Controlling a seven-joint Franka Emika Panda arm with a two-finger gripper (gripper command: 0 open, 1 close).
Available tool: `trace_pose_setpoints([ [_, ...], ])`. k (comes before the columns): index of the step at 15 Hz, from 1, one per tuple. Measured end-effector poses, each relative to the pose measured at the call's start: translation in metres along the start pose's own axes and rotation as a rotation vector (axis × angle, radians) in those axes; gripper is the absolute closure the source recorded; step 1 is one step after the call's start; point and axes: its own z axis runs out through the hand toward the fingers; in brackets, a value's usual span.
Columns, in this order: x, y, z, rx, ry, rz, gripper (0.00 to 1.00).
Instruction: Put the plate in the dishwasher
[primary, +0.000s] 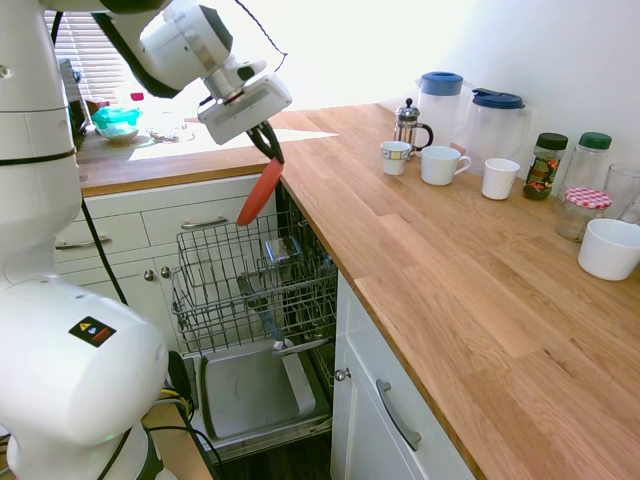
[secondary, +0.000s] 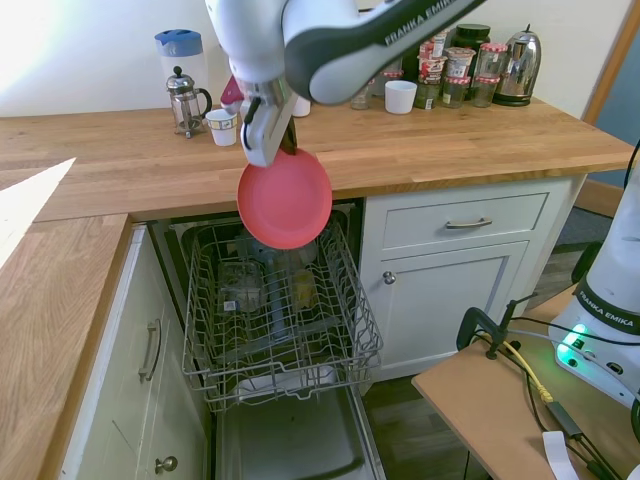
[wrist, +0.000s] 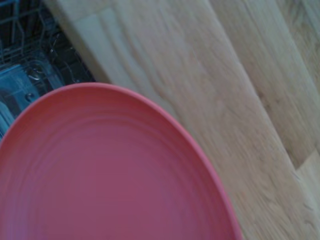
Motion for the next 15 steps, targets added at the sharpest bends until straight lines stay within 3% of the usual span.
trace_pose_setpoints([
  [2,-0.033,-0.028,0.022,0.008,0.078,-0.030,1.00],
  [4,-0.062,-0.054,0.040,0.026,0.119,-0.058,1.00],
  [8,-0.120,-0.090,0.041,0.096,0.246,-0.126,1.00],
  [12,-0.162,-0.090,0.055,0.148,0.363,-0.179,1.00],
  [15,-0.189,-0.088,0.075,0.176,0.417,-0.204,1.00],
])
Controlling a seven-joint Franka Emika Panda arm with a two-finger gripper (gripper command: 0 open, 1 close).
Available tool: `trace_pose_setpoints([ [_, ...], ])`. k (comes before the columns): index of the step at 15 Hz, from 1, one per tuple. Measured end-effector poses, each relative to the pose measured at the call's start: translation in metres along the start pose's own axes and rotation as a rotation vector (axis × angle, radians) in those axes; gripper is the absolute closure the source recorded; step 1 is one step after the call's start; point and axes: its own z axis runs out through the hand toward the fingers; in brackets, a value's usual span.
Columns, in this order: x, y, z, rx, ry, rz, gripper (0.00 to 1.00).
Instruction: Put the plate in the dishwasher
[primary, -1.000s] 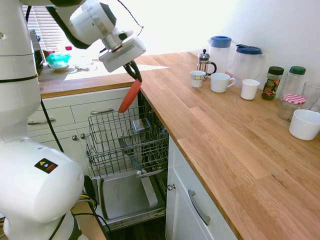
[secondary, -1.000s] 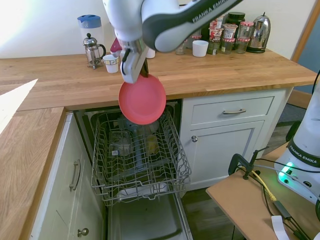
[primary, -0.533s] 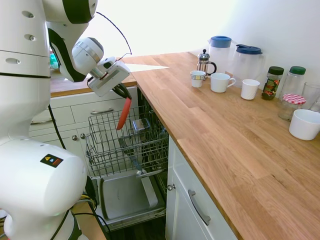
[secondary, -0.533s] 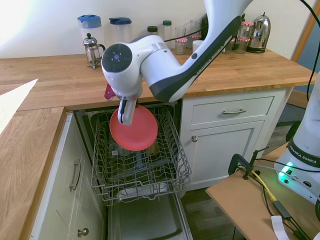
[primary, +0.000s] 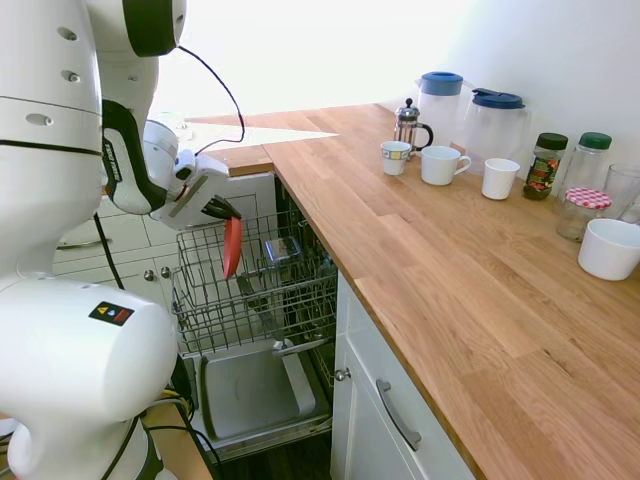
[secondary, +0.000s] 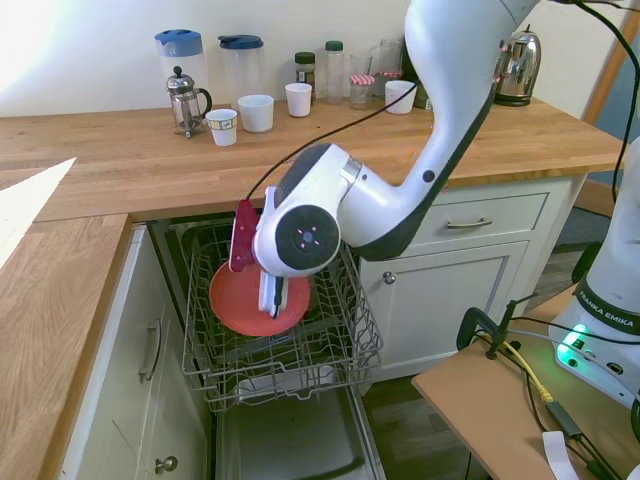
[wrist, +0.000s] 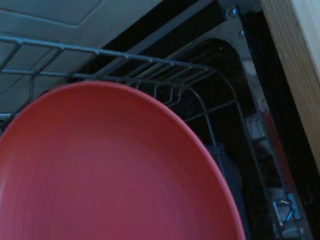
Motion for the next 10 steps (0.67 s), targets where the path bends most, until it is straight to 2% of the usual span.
trace_pose_setpoints([
  [4,-0.030,-0.021,0.011,-0.001,0.015,-0.019,1.00],
  [10,-0.036,-0.036,0.013,-0.041,0.025,-0.017,1.00],
])
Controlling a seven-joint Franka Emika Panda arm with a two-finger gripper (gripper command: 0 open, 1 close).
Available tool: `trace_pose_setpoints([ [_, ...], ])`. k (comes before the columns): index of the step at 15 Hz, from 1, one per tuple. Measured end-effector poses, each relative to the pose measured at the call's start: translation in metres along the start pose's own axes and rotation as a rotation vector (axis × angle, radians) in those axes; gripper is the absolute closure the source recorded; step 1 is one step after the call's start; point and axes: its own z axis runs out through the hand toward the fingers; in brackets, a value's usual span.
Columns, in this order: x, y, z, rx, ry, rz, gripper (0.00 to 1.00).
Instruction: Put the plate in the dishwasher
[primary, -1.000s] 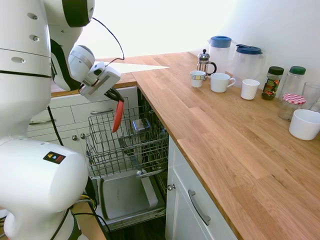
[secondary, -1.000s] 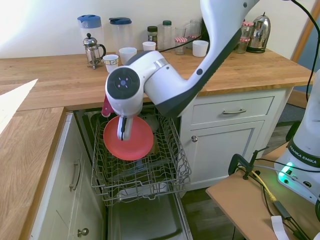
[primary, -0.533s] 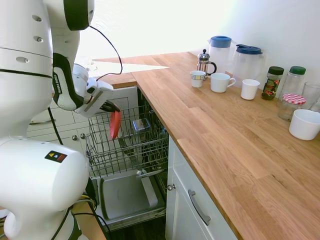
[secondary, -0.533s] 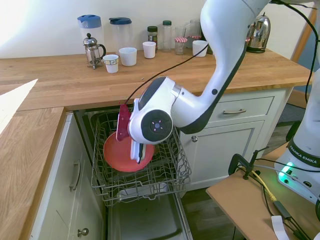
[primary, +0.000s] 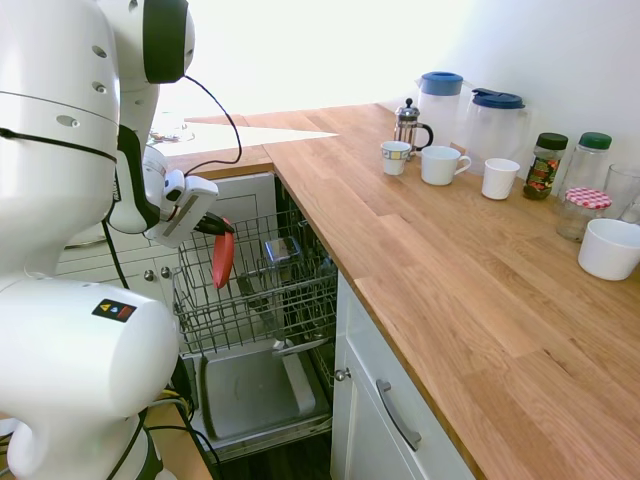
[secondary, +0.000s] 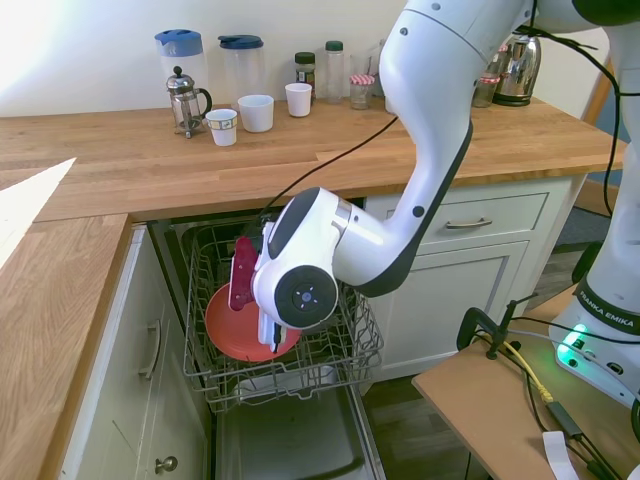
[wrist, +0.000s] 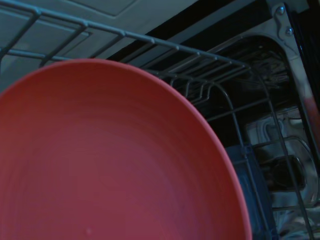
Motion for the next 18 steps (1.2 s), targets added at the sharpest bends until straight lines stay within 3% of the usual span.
trace_pose_setpoints([
  [2,-0.004,-0.002,-0.002,-0.015,-0.010,0.002,1.00],
  [3,-0.008,-0.004,-0.006,-0.027,-0.021,0.005,0.00],
  [10,-0.027,-0.026,-0.013,-0.073,-0.167,0.047,0.00],
  [18,0.035,-0.047,-0.040,-0.121,-0.380,0.128,0.00],
])
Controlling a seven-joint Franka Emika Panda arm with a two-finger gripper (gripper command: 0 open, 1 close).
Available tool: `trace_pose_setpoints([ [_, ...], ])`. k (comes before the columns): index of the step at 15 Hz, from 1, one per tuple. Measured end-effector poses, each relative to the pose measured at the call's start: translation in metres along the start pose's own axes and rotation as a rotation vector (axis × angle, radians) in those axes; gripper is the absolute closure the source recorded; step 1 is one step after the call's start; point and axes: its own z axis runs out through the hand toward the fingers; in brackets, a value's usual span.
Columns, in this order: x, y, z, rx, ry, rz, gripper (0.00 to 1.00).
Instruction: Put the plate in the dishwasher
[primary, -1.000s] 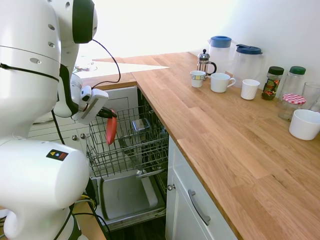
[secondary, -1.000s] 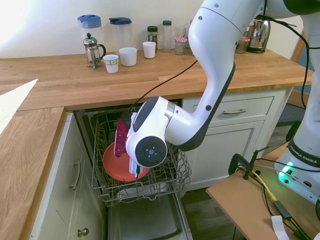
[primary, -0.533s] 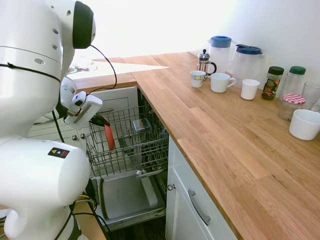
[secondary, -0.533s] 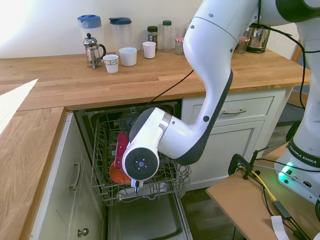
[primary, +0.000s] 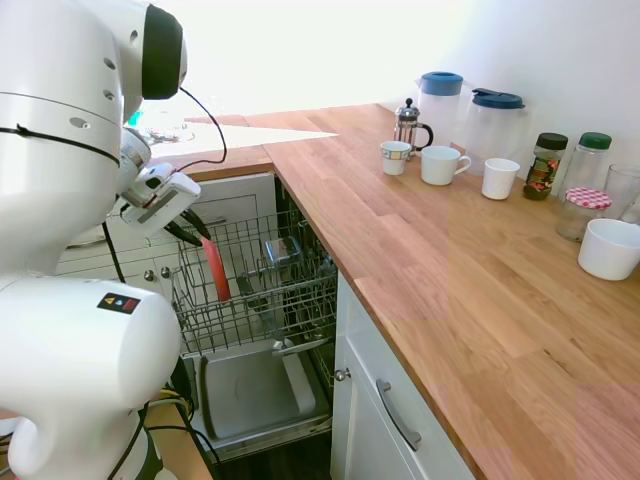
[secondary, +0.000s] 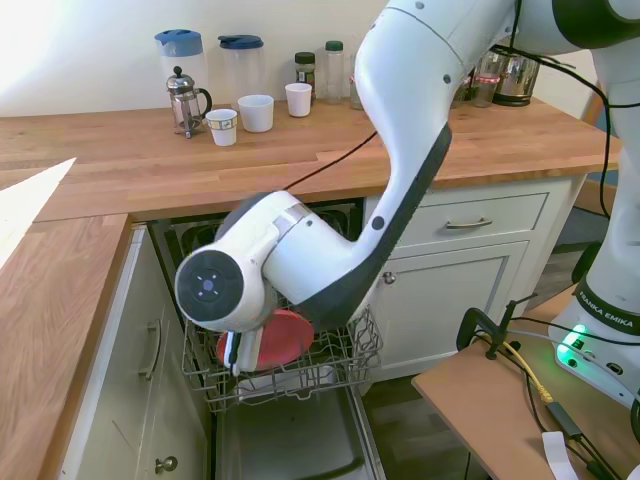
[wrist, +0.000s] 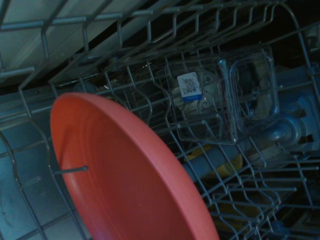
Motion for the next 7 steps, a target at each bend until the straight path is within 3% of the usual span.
trace_pose_setpoints([
  [4,0.069,0.012,-0.040,-0.046,-0.186,0.088,0.00],
  [7,0.182,0.061,-0.087,-0.014,-0.295,0.199,0.00],
])
